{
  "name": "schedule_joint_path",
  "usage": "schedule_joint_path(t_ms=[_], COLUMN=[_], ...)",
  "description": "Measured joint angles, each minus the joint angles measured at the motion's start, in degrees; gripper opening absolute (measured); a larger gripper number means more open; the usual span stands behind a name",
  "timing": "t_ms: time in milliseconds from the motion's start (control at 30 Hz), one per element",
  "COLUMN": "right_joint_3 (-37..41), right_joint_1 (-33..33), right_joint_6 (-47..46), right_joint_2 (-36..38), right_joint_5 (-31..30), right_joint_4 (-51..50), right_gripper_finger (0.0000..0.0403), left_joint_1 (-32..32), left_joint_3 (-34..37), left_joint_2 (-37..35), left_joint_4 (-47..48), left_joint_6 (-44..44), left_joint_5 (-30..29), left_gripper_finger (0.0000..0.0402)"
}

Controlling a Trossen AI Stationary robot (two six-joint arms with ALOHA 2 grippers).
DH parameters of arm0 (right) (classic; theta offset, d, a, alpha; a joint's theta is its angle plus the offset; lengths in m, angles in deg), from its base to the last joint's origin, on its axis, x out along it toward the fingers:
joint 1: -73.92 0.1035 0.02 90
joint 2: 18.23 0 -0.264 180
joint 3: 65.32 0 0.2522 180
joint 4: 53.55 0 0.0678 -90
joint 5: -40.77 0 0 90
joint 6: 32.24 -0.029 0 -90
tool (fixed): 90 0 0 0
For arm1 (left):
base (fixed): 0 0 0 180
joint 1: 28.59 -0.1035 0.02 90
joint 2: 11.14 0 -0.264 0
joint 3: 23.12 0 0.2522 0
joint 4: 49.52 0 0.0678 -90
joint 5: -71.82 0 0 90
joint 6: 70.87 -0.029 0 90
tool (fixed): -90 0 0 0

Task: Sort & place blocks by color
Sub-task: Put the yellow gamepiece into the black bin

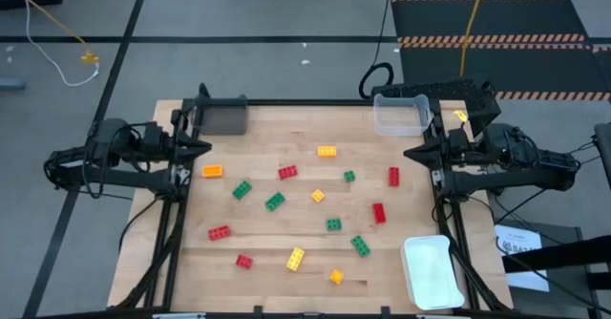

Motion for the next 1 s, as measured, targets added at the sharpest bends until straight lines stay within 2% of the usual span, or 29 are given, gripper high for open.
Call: schedule_joint_path(t_ms=[167, 467, 533, 633, 700, 833, 1000], right_joint_3=[0.0, 3.7, 6.1, 9.9, 11.9, 15.3, 19.9], right_joint_1=[0.0, 0.0, 0.0, 0.0, 0.0, 0.0, 0.0], right_joint_6=[3.7, 2.4, 2.3, 5.1, 7.8, 7.9, 3.4], right_joint_2=[-0.7, -1.6, -1.9, -2.9, -3.8, -7.5, -13.7], right_joint_5=[-3.1, -3.1, -3.1, -3.0, -3.0, -4.1, -7.9], right_joint_4=[0.7, 2.9, 5.4, 14.5, 19.6, 22.6, 22.3], right_gripper_finger=[0.0000, 0.0000, 0.0000, 0.0001, 0.0005, 0.0033, 0.0095], left_joint_1=[0.0, 0.0, 0.0, 0.0, 0.0, 0.0, 0.0], left_joint_3=[0.0, 0.0, 0.0, 0.0, 0.0, 0.0, 0.0], left_joint_2=[0.0, 0.0, 0.0, 0.1, 1.5, 6.6, 17.2], left_joint_4=[-2.5, -4.5, -5.9, -3.5, -1.2, 3.1, 5.5], left_joint_6=[0.1, 2.2, 3.7, 1.8, -0.2, -0.3, 1.0], left_joint_5=[0.0, 0.0, 0.0, -0.1, -3.0, -12.6, -15.5], left_gripper_finger=[0.0033, 0.0033, 0.0033, 0.0033, 0.0039, 0.0079, 0.0160])
